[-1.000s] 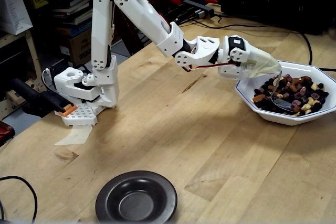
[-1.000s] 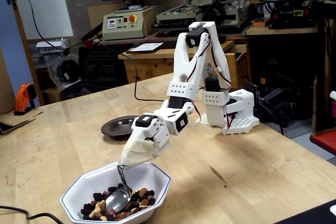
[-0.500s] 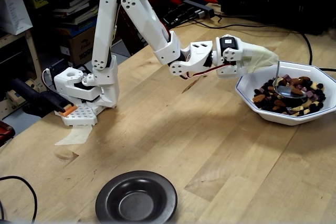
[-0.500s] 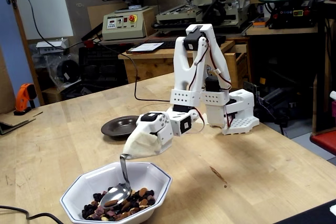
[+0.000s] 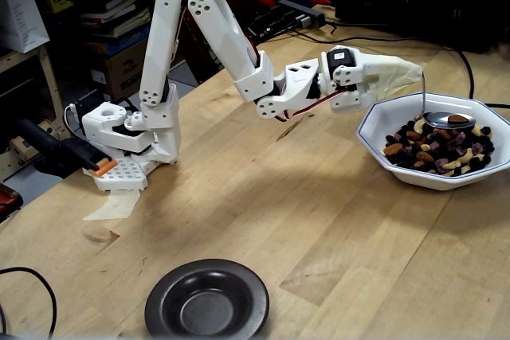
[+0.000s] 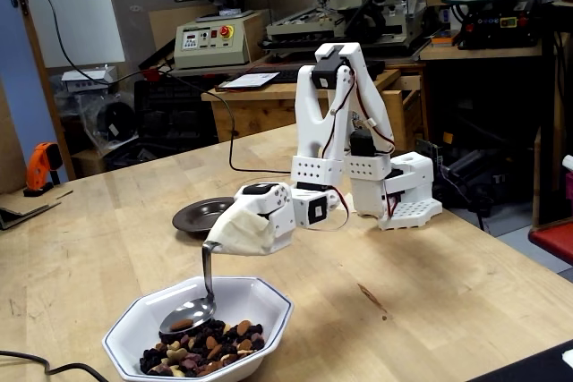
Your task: Use spoon to transfer food from the white bowl to brown plate
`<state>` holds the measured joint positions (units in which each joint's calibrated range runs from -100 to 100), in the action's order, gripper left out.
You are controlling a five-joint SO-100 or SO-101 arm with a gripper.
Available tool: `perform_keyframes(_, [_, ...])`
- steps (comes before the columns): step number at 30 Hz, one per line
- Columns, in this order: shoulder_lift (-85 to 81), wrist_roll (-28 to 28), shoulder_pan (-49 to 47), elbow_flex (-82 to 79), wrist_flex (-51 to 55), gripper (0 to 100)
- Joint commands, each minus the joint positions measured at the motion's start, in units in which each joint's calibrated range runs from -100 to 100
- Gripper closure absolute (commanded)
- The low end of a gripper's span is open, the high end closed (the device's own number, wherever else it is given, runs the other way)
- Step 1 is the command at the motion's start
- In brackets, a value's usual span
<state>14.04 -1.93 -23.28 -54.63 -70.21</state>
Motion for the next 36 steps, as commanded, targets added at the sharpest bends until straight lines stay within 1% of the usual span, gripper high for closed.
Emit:
perform_keyframes(1, [-2.0,0.3,2.8,0.4,-1.4,96])
perform_keyframes(4, [-2.0,0.6,4.5,0.9,-1.4,96])
perform_keyframes(8, [-2.0,3.2,6.5,1.0,-1.4,96])
perform_keyframes(11, [-2.1,4.1,7.1,1.0,-1.3,96])
perform_keyframes(17, [-2.2,4.0,8.8,1.0,-1.3,96])
perform_keyframes(24, [-2.4,4.0,13.1,1.1,-1.3,96])
perform_keyframes(30, [-8.4,2.4,15.9,0.4,-1.2,96])
perform_keyframes(36, [-10.8,2.1,18.8,0.3,-1.2,96])
